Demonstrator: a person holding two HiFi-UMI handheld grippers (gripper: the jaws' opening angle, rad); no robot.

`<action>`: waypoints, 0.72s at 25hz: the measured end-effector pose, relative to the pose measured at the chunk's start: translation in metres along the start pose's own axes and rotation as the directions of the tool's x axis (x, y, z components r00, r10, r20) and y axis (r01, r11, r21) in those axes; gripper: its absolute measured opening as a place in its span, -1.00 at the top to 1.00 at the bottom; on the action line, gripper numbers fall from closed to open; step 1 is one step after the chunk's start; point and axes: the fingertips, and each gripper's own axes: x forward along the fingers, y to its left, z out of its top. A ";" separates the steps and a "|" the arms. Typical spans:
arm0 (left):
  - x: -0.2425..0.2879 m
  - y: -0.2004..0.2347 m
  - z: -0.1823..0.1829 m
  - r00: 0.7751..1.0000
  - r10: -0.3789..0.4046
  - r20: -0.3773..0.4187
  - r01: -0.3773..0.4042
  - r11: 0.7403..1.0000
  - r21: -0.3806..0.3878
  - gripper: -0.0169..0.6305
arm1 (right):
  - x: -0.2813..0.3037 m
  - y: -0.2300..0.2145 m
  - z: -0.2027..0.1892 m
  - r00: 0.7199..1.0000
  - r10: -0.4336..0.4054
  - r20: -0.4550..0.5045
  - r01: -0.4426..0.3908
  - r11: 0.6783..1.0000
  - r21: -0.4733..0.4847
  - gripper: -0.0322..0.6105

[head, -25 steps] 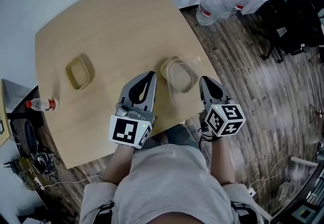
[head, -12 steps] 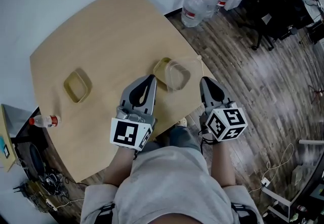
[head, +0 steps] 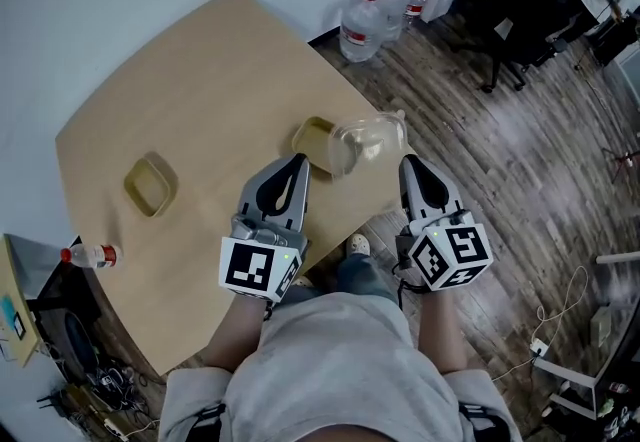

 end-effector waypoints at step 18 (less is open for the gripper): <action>-0.035 -0.036 0.012 0.998 -0.062 0.017 0.061 0.998 0.019 0.90 | -0.071 0.020 0.011 0.992 -0.061 0.113 0.062 0.998 -0.011 0.83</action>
